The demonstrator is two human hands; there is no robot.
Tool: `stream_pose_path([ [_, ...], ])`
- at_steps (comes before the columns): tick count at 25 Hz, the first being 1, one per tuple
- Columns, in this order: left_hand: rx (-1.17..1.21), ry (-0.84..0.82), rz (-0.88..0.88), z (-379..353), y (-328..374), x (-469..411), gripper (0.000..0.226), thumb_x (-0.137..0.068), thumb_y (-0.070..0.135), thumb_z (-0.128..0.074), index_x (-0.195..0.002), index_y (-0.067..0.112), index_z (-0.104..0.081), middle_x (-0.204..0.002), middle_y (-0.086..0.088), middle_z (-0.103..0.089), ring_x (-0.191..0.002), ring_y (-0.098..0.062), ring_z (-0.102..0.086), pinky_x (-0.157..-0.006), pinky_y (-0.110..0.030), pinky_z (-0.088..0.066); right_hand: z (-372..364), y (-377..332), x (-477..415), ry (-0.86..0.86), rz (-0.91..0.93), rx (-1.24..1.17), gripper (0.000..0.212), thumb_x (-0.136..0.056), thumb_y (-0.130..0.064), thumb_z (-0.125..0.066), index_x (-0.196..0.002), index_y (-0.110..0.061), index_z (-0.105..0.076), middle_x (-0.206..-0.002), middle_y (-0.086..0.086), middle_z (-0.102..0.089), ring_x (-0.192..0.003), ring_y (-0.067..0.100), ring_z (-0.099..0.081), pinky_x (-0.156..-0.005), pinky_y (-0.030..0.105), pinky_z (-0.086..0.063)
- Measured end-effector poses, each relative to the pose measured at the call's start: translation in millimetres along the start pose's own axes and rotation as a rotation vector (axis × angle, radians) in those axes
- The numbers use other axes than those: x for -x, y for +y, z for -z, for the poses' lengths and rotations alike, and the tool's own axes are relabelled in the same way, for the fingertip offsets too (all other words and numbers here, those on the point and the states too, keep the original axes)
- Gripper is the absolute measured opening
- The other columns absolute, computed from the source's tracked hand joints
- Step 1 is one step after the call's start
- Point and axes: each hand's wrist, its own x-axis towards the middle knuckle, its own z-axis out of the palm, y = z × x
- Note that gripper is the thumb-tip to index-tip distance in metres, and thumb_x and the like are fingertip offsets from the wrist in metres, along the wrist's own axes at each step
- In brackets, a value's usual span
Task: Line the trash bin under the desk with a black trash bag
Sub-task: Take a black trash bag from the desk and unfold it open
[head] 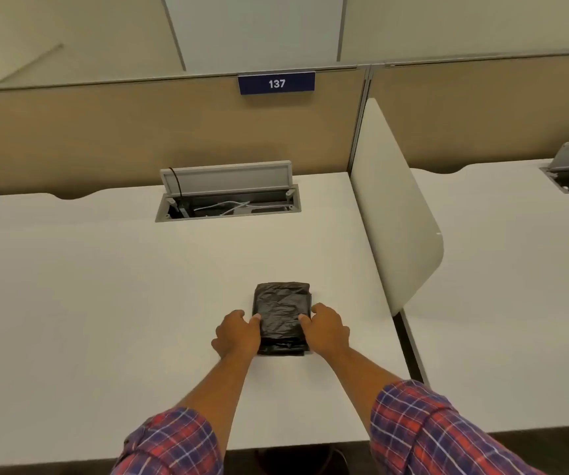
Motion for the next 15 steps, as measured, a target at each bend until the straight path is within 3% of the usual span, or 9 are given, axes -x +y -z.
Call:
stream_pose_path([
  [5,0.031,0.026,0.127,-7.9,11.0,-1.3,0.02,-0.095,0.038,-0.079,-0.107,0.023,-0.084,-0.113,-0.003,-0.082,-0.11,-0.033,-0.071,-0.104,-0.045,-0.045,1.1,-3.2,-17.3,-0.019,-0.102,-0.066,0.034,-0.103,-0.042,-0.057,-0.13,-0.022,-0.061,-0.131,0.004,-0.07,-0.122,0.029,-0.065,-0.106,0.046,-0.039],
  [8,0.316,-0.001,0.144,-4.7,16.6,6.0,0.011,-0.093,0.026,-0.081,-0.086,0.017,-0.08,-0.093,-0.005,-0.08,-0.096,-0.033,-0.074,-0.09,-0.045,-0.06,9.4,0.0,-17.3,-0.038,-0.169,-0.2,0.026,-0.099,-0.04,-0.065,-0.12,-0.025,-0.064,-0.124,0.001,-0.071,-0.117,0.028,-0.065,-0.104,0.044,-0.042],
  [11,0.698,-0.08,0.161,8.4,18.0,22.7,0.01,-0.094,0.012,-0.074,-0.088,0.003,-0.075,-0.088,-0.009,-0.076,-0.086,-0.029,-0.069,-0.069,-0.033,-0.056,17.9,2.9,-8.0,-0.028,-0.182,-0.455,0.023,-0.098,-0.039,-0.069,-0.112,-0.021,-0.066,-0.117,0.0,-0.071,-0.113,0.027,-0.067,-0.104,0.048,-0.053],
  [15,1.255,-0.298,0.212,31.8,7.0,52.9,0.013,-0.097,0.001,-0.061,-0.106,-0.001,-0.069,-0.11,-0.022,-0.068,-0.104,-0.038,-0.064,-0.08,-0.044,-0.057,37.1,4.0,30.7,0.003,-0.152,-0.816,0.028,-0.104,-0.044,-0.06,-0.113,-0.019,-0.069,-0.113,0.001,-0.073,-0.1,0.021,-0.071,-0.08,0.035,-0.057],
])
